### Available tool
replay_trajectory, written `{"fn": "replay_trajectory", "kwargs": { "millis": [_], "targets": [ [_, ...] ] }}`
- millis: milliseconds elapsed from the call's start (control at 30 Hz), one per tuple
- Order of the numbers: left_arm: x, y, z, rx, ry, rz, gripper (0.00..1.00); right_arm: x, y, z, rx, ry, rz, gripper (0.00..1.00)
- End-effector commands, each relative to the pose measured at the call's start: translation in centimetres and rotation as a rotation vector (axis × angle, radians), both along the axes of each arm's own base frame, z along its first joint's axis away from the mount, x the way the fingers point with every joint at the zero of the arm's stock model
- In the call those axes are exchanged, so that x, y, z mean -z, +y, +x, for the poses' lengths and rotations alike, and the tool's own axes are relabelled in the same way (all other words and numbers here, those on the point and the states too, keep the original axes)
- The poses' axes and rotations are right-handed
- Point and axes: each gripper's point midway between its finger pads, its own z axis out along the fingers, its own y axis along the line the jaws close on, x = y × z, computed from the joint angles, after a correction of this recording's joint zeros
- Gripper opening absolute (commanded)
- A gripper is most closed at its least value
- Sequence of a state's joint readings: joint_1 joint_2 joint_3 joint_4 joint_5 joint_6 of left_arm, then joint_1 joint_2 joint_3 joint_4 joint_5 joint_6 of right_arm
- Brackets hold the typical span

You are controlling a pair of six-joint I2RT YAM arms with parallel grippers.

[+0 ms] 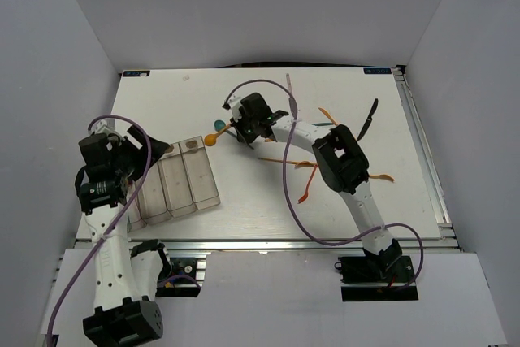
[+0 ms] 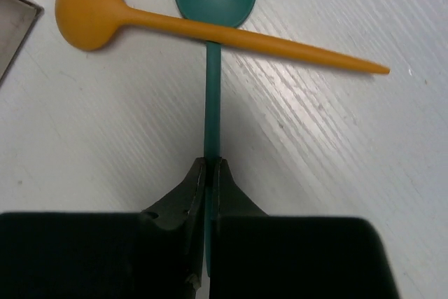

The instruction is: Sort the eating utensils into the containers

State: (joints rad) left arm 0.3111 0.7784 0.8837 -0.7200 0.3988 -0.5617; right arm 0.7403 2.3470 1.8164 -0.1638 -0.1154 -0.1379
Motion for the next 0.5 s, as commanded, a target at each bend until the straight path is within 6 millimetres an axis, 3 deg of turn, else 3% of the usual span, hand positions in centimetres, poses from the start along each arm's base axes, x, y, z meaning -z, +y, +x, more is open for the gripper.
{"fn": "replay_trajectory", "kwargs": {
  "millis": [0, 133, 200, 233, 367, 467],
  "targets": [
    [-1.2, -1.4, 0.9, 0.059, -0.05, -0.077, 0.85, -4.5, -1.1, -0.8, -0.049, 0.053, 0.056, 0.0],
    [-1.9, -2.3, 1.9, 0.108, -0.07, -0.138, 0.84, -8.7, -2.6, 0.0, -0.008, 0.004, 0.093, 0.0],
    [-2.4, -2.7, 2.2, 0.128, -0.084, -0.166, 0.84, -8.9, -4.0, 0.5, 0.024, -0.04, 0.044, 0.0],
    [-2.4, -2.9, 2.3, 0.126, -0.08, -0.19, 0.84, -10.0, -4.8, 0.9, 0.04, -0.066, 0.046, 0.0],
    [-2.4, -4.0, 2.8, 0.161, -0.074, -0.245, 0.83, -9.5, -8.3, 1.1, 0.1, -0.059, 0.021, 0.0],
    [-2.0, -5.5, 3.4, 0.194, -0.053, -0.273, 0.83, -10.8, -10.1, 1.1, 0.113, -0.073, 0.051, 0.0]
  ]
}}
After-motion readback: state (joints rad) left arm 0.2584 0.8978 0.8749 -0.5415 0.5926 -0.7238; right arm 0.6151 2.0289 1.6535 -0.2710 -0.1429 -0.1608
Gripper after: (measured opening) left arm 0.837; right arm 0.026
